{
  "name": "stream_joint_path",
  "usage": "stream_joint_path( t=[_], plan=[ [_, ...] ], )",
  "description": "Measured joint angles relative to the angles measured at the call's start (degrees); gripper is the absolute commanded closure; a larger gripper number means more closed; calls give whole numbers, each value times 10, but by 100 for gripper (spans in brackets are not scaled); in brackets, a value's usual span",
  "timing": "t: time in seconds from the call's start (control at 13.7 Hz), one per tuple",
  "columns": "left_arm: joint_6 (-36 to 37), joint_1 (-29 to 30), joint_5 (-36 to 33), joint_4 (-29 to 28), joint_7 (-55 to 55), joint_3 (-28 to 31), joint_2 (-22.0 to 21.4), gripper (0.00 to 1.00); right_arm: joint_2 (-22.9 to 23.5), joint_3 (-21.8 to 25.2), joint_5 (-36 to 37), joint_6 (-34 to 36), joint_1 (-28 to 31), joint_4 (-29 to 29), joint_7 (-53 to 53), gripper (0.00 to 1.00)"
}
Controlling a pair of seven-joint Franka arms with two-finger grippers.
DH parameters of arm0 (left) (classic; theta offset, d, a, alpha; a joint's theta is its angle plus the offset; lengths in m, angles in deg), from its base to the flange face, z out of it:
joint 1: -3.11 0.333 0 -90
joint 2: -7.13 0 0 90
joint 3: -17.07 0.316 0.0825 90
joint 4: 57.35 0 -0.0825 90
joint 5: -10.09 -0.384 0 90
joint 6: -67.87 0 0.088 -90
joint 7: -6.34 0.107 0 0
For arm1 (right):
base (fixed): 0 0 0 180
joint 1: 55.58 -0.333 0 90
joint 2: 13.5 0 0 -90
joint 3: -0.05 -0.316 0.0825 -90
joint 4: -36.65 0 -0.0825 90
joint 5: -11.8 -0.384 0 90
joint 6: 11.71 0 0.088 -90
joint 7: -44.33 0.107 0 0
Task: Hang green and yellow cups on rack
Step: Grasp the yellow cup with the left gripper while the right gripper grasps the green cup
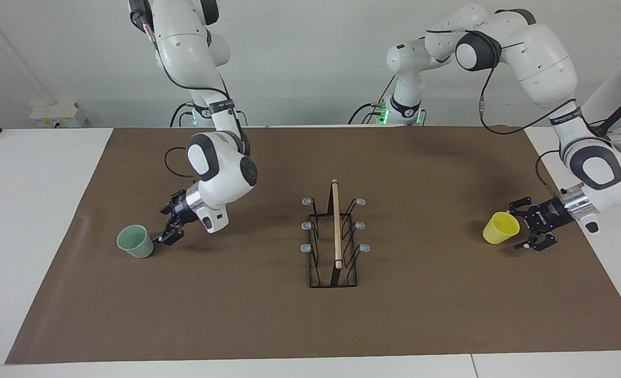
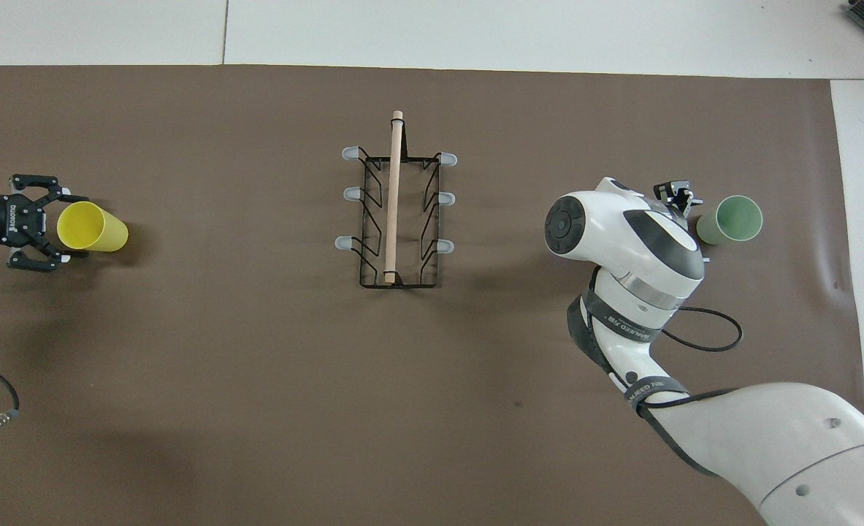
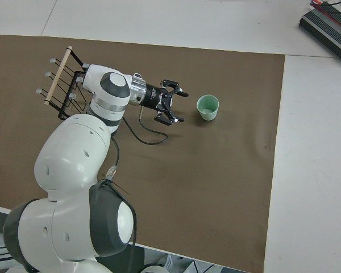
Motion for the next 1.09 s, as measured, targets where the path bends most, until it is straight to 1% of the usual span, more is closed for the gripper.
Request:
stream_joint_path(
  t=[0.29,0.51,0.87,1.09],
  plan=[
    [-4,0,31,-50,0,1,-20,0,17,2,30,-27,3,-6,4,0],
    [-13,-1,53,-76,0,0,-30,0,18,4,60,-45,7,-26,38,0],
    [-23,-1,79,-98,1,-2,-36,0,18,4,92,-67,21,-51,62,0],
    [-24,-1,88,-105,5,-2,-40,0,19,5,130,-87,41,-69,90,0]
  ],
)
